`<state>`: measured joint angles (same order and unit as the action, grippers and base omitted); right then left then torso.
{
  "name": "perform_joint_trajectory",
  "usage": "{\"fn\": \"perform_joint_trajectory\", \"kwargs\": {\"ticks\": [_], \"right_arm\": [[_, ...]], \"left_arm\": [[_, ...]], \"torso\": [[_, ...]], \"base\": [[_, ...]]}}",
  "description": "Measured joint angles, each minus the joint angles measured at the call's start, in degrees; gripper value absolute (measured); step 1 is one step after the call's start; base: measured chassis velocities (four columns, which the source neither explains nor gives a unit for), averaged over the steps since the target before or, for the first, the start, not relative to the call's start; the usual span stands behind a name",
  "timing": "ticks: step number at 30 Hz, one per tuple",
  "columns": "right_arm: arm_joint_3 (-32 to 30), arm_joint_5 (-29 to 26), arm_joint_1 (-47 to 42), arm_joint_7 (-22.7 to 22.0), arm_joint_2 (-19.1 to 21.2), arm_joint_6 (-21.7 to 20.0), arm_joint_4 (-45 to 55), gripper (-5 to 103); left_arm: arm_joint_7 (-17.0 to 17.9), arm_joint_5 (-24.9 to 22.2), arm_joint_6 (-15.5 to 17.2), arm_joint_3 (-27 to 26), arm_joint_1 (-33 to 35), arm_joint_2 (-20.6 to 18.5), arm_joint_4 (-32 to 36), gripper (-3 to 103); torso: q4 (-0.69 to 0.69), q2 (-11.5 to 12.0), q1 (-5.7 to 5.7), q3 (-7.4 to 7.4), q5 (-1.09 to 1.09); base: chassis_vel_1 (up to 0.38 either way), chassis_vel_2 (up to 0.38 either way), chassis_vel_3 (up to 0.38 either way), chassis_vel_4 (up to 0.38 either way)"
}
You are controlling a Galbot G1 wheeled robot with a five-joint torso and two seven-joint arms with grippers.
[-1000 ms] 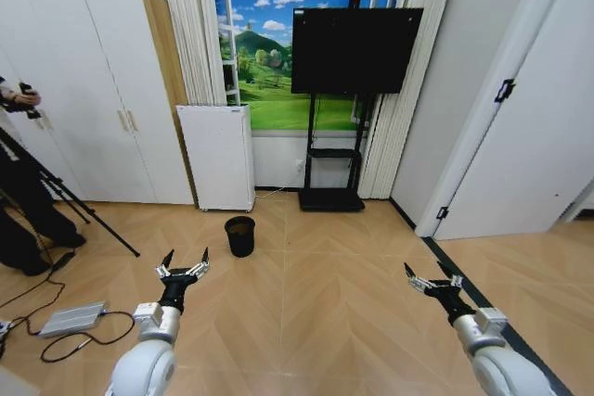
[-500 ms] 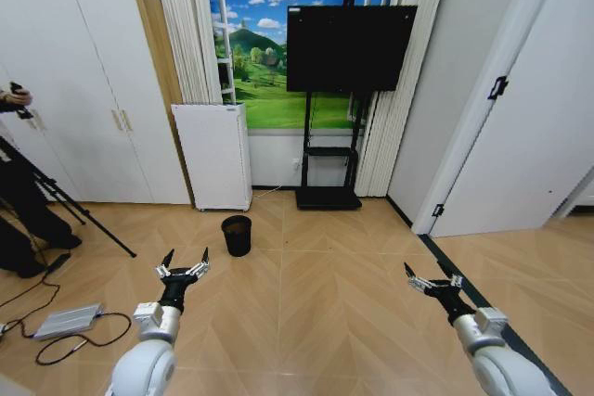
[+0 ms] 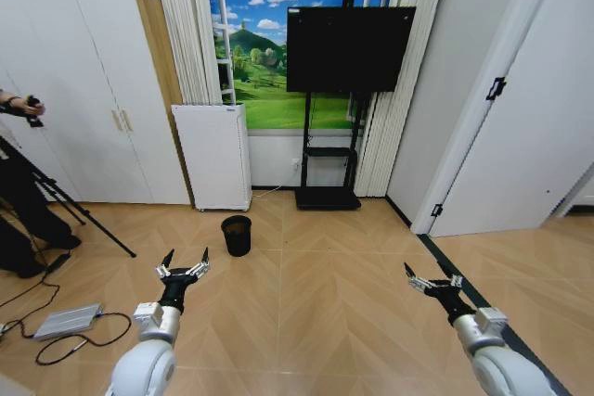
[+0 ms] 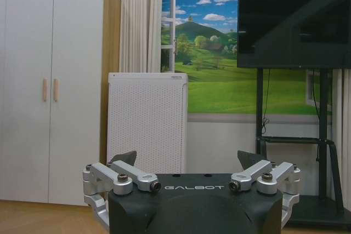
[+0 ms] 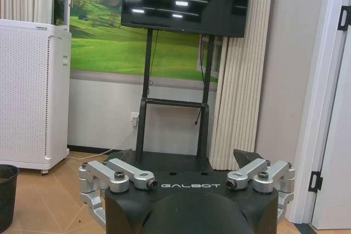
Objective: Pick up the trash bin and place the garbage on the floor into it.
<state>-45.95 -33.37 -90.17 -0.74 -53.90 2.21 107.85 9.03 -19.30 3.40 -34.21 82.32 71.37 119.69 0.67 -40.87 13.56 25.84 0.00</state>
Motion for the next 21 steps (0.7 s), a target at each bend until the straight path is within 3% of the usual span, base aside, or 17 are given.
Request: {"fn": "perform_joint_trajectory", "kwargs": {"ticks": [21], "right_arm": [[0.0, 0.0, 0.0, 0.0, 0.0, 0.0, 0.0, 100]], "left_arm": [[0.0, 0.0, 0.0, 0.0, 0.0, 0.0, 0.0, 100]], "torso": [[0.00, 0.0, 0.00, 0.00, 0.00]], "base": [[0.000, 0.000, 0.000, 0.000]]}}
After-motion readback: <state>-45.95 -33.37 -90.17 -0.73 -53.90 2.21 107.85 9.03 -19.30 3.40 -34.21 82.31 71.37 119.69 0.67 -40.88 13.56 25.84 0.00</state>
